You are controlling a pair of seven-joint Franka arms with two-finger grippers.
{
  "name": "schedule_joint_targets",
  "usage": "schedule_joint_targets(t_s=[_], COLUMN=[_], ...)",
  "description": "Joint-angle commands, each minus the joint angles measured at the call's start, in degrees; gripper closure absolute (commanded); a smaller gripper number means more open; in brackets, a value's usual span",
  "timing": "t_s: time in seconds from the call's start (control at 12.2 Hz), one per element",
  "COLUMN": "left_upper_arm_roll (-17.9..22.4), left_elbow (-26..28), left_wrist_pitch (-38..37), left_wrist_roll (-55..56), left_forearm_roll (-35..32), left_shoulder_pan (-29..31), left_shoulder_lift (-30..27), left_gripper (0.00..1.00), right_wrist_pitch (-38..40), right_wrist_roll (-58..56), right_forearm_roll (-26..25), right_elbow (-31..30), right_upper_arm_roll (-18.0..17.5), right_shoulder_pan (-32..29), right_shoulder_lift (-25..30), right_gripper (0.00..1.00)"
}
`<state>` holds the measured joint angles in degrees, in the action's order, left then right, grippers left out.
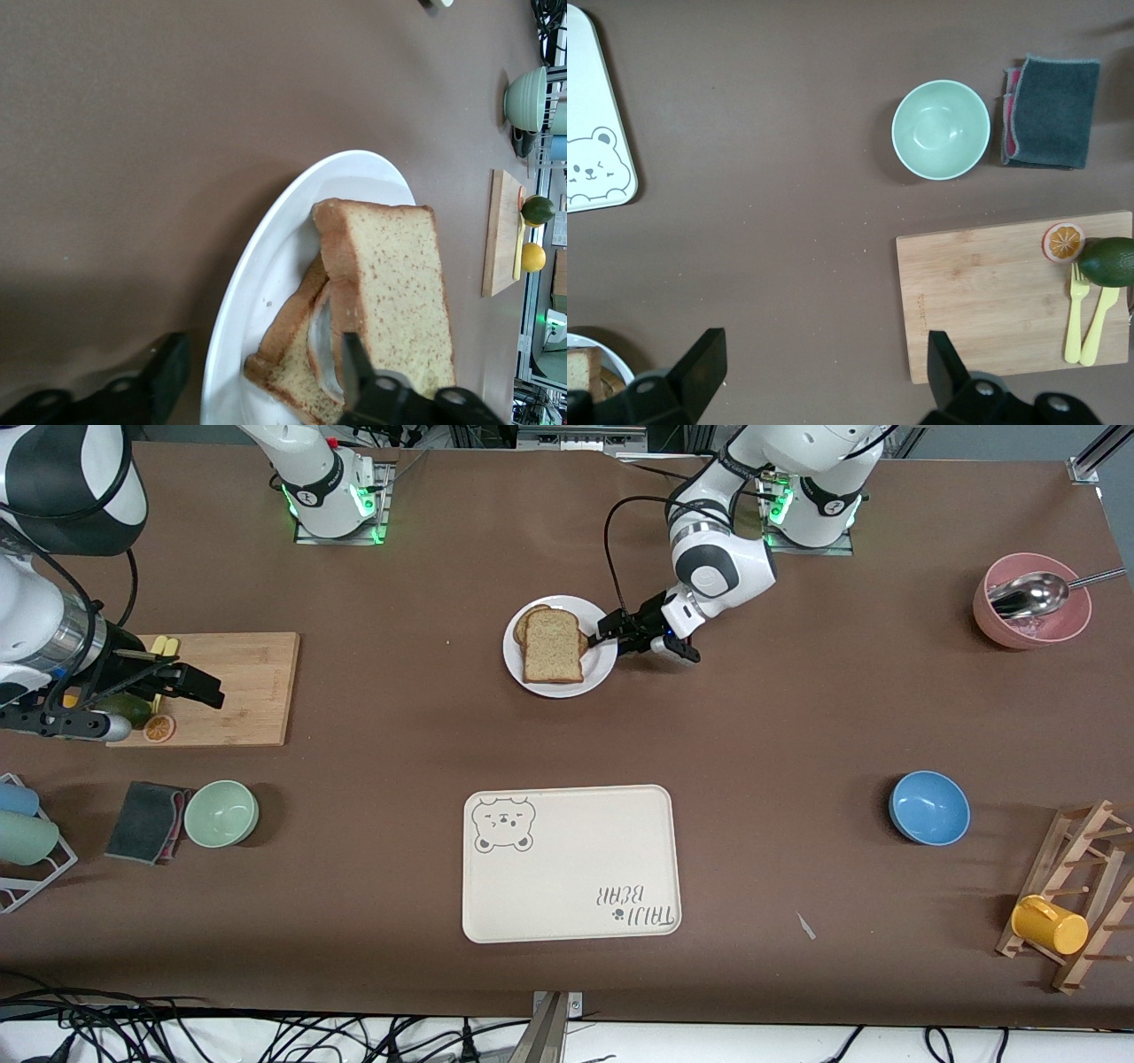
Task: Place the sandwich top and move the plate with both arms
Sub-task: 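Grasp the rim of the white plate with the left gripper, then lift the plate and carry it toward the bear tray with the left gripper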
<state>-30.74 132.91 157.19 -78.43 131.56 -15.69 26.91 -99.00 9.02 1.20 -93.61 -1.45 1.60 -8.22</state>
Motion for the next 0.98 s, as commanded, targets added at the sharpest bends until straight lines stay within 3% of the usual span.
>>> schedule_joint_targets(t_s=[0.0, 0.08, 0.16, 0.49, 0.9], left_upper_arm_roll=[0.2, 0.2, 0.2, 0.2, 0.2], left_elbow=[-1.4, -1.4, -1.4, -1.3, -1.4], left_wrist_pitch=[0.8, 0.8, 0.8, 0.8, 0.8], left_wrist_roll=[-2.5, -2.5, -2.5, -2.6, -2.6], left_forearm_roll=[2.9, 4.0, 4.0, 3.9, 3.8], left_shoulder_pan=[-0.5, -0.5, -0.5, -0.6, 0.1], left_shoulder_lift=[1.6, 1.6, 1.6, 1.9, 2.0], left_gripper=[0.54, 0.70, 0.78, 1.00, 1.00], right_wrist_pitch=[0.1, 0.2, 0.5, 1.4, 2.9], right_wrist_roll=[-1.5, -1.7, -1.8, -1.7, -5.2], right_forearm_roll=[0.3, 0.3, 0.1, -0.5, -1.0], right_elbow=[0.9, 1.0, 1.7, 3.4, 3.3], right_upper_arm_roll=[0.2, 0.2, 0.2, 0.0, 0.0], right_shoulder_pan=[-0.5, -0.5, -0.5, 0.0, 0.0], right_shoulder_lift=[-0.2, -0.1, 0.0, -0.1, 0.7], right_gripper=[0.00, 0.00, 0.00, 0.00, 0.00])
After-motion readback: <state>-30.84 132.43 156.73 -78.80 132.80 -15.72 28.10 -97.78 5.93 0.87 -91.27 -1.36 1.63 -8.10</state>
